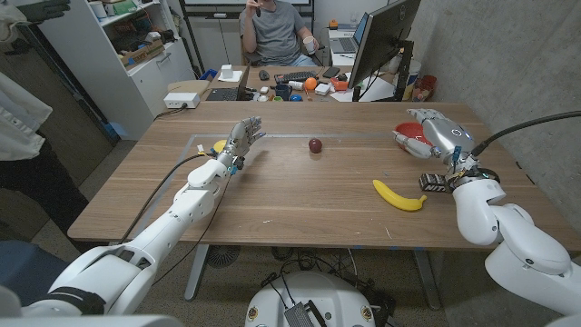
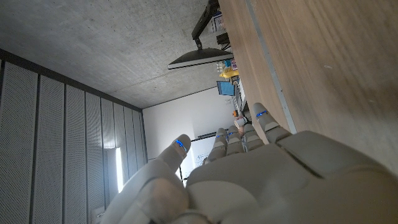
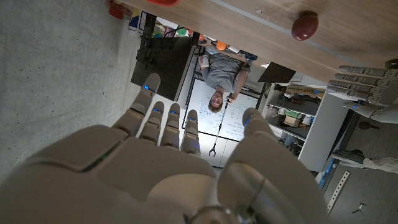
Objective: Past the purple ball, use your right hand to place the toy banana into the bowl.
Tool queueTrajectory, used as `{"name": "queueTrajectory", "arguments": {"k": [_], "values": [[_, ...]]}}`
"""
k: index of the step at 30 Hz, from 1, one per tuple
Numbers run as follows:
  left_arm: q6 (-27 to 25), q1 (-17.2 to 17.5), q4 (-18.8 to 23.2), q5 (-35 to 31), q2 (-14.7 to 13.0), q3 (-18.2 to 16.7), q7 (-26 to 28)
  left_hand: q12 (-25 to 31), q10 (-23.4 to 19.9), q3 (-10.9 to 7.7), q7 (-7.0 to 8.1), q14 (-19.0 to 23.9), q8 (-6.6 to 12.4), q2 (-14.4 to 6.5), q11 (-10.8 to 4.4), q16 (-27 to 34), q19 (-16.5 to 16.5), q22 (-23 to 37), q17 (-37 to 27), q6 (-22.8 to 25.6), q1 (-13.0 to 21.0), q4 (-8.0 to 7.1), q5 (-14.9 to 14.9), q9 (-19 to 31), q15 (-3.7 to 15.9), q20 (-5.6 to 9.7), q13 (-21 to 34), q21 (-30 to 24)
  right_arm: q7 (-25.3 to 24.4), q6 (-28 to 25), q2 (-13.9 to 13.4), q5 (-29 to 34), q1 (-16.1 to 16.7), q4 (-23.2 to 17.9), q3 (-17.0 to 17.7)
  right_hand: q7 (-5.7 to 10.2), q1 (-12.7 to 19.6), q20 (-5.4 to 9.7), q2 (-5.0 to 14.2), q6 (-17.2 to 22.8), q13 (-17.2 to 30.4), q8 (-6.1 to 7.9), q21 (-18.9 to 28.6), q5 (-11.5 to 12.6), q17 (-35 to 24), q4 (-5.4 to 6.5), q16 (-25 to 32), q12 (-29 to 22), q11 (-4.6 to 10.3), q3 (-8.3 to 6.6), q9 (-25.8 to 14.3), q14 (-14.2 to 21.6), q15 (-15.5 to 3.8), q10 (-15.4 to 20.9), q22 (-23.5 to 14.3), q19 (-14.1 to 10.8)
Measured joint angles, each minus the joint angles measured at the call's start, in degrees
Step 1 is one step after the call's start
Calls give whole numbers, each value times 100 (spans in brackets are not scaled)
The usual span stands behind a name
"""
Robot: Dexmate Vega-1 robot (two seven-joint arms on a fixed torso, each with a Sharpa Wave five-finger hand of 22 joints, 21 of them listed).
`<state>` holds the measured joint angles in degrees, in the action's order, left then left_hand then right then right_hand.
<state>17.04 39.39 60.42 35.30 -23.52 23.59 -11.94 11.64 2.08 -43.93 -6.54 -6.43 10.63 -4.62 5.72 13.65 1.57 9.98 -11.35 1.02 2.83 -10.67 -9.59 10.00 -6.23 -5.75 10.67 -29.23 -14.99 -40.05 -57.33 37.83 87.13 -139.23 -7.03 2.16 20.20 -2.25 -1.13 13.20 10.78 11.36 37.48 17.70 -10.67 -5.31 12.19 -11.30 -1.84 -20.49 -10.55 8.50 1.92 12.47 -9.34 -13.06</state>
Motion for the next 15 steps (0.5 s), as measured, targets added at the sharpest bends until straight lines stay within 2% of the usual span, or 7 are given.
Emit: {"name": "queueTrajectory", "arguments": {"k": [5, 9, 15], "values": [[0, 0, 0, -2, -3, 0, 0, 0, 0, 0, 0, 0, 0, 0, 0, 0, 0, 0, 0, 0, 0, 0, 0, 0, 0, 0, 0, 22, 135, -226, -136, -7, -32, -20, -116, 2, 69, 0, -23, -2, 0, 0, -40, 0, 0, -66, -34, 0, 41, -19, 0, -22, -22, -42, 0, 0], [0, 0, 0, -2, -8, 1, 0, 0, 0, 0, 0, 0, 0, -17, 0, 0, 0, 0, 1, 0, -17, 0, 0, 0, 0, 0, 0, 22, 194, -329, -233, -17, -79, -33, -232, 31, 90, -2, -44, -31, 0, 0, -44, 0, 0, -70, -34, 0, 41, -23, 0, -36, -36, -42, 0, -1], [0, 16, 27, -2, -23, 2, -1, 0, 0, 0, 0, 0, 0, -23, 0, -38, 0, 0, 1, 0, -23, 0, 0, 0, 0, 0, 0, 22, 321, -732, -414, -13, -243, -55, -534, 31, 111, -69, -66, -31, 0, 0, -89, -5, 0, -113, -34, 0, 72, -18, 1, -42, -41, -73, 0, 6]]}}
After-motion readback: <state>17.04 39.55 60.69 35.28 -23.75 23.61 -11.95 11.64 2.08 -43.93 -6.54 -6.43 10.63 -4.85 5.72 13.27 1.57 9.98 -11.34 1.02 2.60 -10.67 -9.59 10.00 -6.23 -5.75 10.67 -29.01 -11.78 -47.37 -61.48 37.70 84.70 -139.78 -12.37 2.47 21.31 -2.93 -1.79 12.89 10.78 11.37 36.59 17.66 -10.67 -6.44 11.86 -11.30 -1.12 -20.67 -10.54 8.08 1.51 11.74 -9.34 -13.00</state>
